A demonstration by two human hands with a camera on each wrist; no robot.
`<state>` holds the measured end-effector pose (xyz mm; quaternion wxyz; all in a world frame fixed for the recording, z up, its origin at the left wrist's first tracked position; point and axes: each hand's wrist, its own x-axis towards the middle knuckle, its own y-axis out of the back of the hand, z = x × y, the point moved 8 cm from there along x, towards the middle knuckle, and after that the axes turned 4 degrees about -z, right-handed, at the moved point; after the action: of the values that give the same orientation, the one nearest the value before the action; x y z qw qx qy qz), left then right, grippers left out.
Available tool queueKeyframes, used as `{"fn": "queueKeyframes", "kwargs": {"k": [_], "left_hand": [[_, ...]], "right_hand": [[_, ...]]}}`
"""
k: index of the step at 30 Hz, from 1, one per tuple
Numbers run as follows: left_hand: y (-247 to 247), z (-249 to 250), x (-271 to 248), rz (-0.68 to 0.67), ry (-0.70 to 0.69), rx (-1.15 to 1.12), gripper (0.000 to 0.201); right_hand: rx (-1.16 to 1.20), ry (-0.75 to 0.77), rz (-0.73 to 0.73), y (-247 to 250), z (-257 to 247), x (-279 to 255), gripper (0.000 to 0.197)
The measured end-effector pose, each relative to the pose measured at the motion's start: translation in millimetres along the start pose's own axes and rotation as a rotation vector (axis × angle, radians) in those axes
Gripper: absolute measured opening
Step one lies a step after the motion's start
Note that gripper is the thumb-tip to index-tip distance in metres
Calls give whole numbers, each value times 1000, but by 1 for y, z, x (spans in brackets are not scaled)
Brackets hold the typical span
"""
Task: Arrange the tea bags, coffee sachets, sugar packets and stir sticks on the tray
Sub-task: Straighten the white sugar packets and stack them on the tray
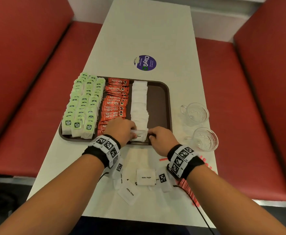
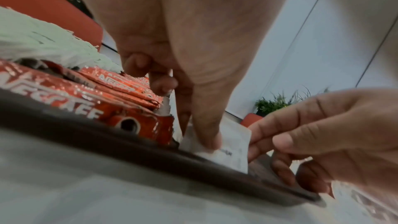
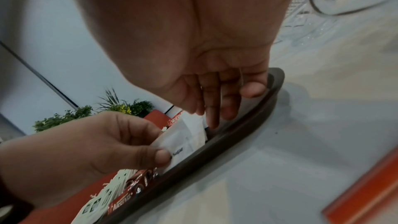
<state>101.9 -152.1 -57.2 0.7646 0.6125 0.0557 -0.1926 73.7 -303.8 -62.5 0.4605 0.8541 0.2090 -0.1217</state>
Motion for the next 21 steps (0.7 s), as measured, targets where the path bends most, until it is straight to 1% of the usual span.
{"fn": "queueKeyframes", "kwargs": {"k": [4, 7, 10, 13, 16, 18, 20, 21], "left_hand": [[0, -4, 2, 144, 75, 80, 40], [1, -1, 6, 223, 86, 116, 42], [-4, -5, 15, 231, 97, 72, 41], [1, 1, 11, 222, 72, 82, 42], [10, 6, -3, 219, 37, 127, 45], [19, 6, -17, 257, 17, 117, 40], [24, 4, -34, 282, -14, 84, 30], [25, 2, -45, 280, -30, 63, 26]], "right_hand": [[-34, -5, 32, -3, -1, 1, 28], [-55, 13, 79, -5, 0, 6, 27], [-67, 33, 90, -9, -3, 6, 28], [-52, 26, 78, -11, -6, 1, 31], [-49, 12, 111, -8, -7, -13, 41], [-104, 9, 163, -6, -9, -26, 42], [-163, 30, 194, -8, -13, -42, 35], [-182, 50, 187, -12, -16, -50, 33]]}}
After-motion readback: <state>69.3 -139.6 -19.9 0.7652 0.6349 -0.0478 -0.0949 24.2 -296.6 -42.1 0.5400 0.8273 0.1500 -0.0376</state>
